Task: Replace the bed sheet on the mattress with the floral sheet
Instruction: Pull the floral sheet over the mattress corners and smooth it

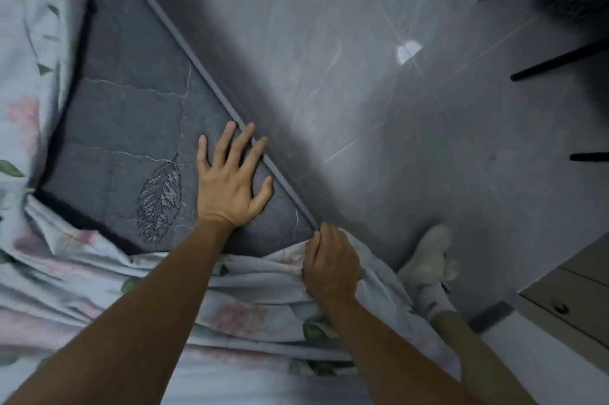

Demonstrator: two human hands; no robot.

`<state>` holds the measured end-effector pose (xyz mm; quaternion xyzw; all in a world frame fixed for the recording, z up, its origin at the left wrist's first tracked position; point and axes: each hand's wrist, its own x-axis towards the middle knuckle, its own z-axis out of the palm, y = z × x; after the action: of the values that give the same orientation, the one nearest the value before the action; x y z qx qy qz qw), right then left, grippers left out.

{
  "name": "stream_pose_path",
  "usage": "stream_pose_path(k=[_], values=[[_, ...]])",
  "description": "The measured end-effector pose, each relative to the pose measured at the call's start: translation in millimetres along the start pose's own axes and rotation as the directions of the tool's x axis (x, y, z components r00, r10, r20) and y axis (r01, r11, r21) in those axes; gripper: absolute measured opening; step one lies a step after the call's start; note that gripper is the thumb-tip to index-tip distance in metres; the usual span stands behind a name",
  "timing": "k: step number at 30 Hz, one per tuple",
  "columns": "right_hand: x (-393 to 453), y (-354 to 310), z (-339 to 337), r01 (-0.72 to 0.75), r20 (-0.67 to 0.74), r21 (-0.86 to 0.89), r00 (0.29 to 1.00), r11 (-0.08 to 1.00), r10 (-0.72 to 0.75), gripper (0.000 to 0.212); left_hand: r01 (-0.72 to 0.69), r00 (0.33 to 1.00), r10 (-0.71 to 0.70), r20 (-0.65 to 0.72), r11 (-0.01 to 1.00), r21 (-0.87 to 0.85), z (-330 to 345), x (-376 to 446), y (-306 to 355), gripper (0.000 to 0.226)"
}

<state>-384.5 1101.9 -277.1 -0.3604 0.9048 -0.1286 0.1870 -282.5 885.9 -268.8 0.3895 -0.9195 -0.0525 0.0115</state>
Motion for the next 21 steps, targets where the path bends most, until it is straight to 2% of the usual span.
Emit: stream_pose_path(k=[3,6,8,11,14,16,18,21], values=[[2.3,3.2,-10.9,0.028,0.111,0.066,0.993,0.997,-0.035,0.027,0.073,0.997,-0.073,0.014,0.997,0.031,-6.2,-0.2,9.5,0.078],[15.6,11.0,-22.9,0.162,0.237,0.104,0.954,0.981,-0.182,0.029,0.091,0.995,-0.091,0.034,0.996,0.019,-7.9,4.0,13.5,0.076],[39.1,15.8,-30.5,0.302,0.313,0.147,0.889,0.942,-0.334,0.031,0.078,0.996,-0.079,0.043,0.996,0.033,-5.9,4.1,11.6,0.075],[100.1,8.3,-40.8,0.445,0.449,0.216,0.745,0.869,-0.493,0.035,0.065,0.994,-0.071,0.085,0.995,0.074,-6.8,6.2,9.4,0.076],[159.8,-17.5,-58.2,0.570,0.429,0.239,0.664,0.786,-0.612,0.025,0.059,0.990,-0.068,0.123,0.995,0.080,-10.1,7.2,9.0,0.076],[191.2,-37.0,-61.0,0.662,0.420,0.191,0.613,0.725,-0.670,0.023,0.059,0.989,-0.068,0.130,0.996,0.070,-10.6,8.1,7.5,0.077],[213.4,-51.8,-59.4,0.719,0.467,0.149,0.554,0.679,-0.689,0.031,0.059,0.990,-0.065,0.122,0.997,0.055,-8.4,8.3,8.1,0.078],[240.6,-63.0,-55.4,0.744,0.535,0.110,0.515,0.660,-0.670,0.041,0.053,0.992,-0.057,0.113,0.998,0.040,-2.9,7.1,3.6,0.077]])
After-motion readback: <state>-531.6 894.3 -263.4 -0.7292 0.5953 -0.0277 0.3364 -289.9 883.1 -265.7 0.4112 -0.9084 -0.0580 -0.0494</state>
